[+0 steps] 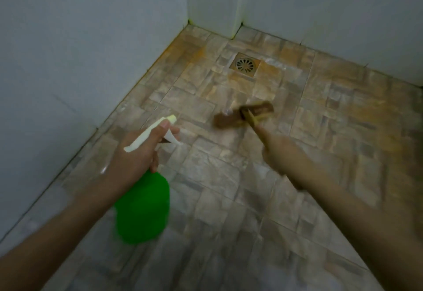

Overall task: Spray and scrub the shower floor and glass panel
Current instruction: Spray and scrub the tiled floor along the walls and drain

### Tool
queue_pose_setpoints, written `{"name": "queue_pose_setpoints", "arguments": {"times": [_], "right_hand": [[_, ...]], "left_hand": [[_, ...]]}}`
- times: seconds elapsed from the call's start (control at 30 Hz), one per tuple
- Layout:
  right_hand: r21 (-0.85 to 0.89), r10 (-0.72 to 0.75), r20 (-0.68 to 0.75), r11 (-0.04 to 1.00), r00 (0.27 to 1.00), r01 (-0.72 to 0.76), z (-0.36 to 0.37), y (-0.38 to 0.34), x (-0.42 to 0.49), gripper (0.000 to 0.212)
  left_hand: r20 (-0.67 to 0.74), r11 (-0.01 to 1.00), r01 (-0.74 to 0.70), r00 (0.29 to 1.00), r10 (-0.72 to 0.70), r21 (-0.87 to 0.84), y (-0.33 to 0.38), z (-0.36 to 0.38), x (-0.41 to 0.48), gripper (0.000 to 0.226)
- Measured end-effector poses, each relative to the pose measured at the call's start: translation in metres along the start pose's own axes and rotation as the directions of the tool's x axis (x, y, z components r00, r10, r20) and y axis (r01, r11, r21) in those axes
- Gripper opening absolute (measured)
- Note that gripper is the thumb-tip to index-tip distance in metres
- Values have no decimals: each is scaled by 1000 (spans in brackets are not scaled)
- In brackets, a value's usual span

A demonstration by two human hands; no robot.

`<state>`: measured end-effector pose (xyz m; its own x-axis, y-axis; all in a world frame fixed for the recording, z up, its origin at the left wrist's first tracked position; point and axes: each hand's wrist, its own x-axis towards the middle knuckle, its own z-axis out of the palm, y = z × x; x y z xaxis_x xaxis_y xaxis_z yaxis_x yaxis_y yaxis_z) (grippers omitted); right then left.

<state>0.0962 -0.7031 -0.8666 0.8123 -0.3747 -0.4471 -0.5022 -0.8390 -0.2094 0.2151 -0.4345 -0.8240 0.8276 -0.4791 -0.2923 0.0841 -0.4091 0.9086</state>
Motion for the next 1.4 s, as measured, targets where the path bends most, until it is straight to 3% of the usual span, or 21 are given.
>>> {"name": "queue_pose_setpoints", "arguments": {"times": [0.13, 0.23, 0.3, 0.43, 0.5, 0.63, 0.77, 0.9, 1.0, 1.17, 1.23, 1.4], "right_hand": [[49, -48, 35, 998, 998, 46, -12, -2, 17, 81], [-106, -43, 169, 992, 985, 62, 17, -8, -65, 77], [-162, -106, 228, 976, 968, 145, 33, -34, -92, 85], [-158, -395, 51, 904, 917, 398, 47, -118, -24, 92], [-133, -440, 74, 885, 895, 446, 43, -148, 18, 88], [-216, -399, 144, 880, 905, 423, 52, -129, -25, 85], [-201, -327, 360, 888, 874, 414, 65, -119, -104, 73], [-115, -534, 169, 824, 828, 555, 81, -199, -39, 84], [-107, -606, 134, 778, 784, 620, 74, -240, 14, 89], [-143, -609, 243, 748, 756, 648, 90, -174, -46, 66], [-217, -629, 251, 704, 736, 676, 87, -172, -23, 62], [-98, -524, -7, 848, 852, 520, 69, -231, 68, 57]], "left_hand": [[-35, 999, -23, 999, 22, -41, -7, -17, -27, 36], [-155, 997, -31, 988, 20, -70, -14, -37, -49, 38], [-213, 996, -12, 977, -6, -83, -20, -49, -63, 47], [-320, 992, 12, 946, -51, -122, -26, -66, -92, 46], [-365, 990, 3, 929, -53, -138, -30, -73, -108, 34], [-472, 984, 1, 877, -86, -177, -42, -95, -142, 35], [-548, 982, 51, 824, -143, -180, -55, -117, -176, 56], [-593, 982, 59, 790, -155, -178, -65, -125, -195, 39], [-625, 980, 48, 763, -162, -195, -74, -124, -202, 26], [-651, 975, 33, 740, -170, -218, -84, -120, -204, 32], [-647, 972, 19, 743, -170, -233, -87, -118, -203, 30], [-654, 978, 25, 740, -158, -208, -86, -120, -200, 29]]}}
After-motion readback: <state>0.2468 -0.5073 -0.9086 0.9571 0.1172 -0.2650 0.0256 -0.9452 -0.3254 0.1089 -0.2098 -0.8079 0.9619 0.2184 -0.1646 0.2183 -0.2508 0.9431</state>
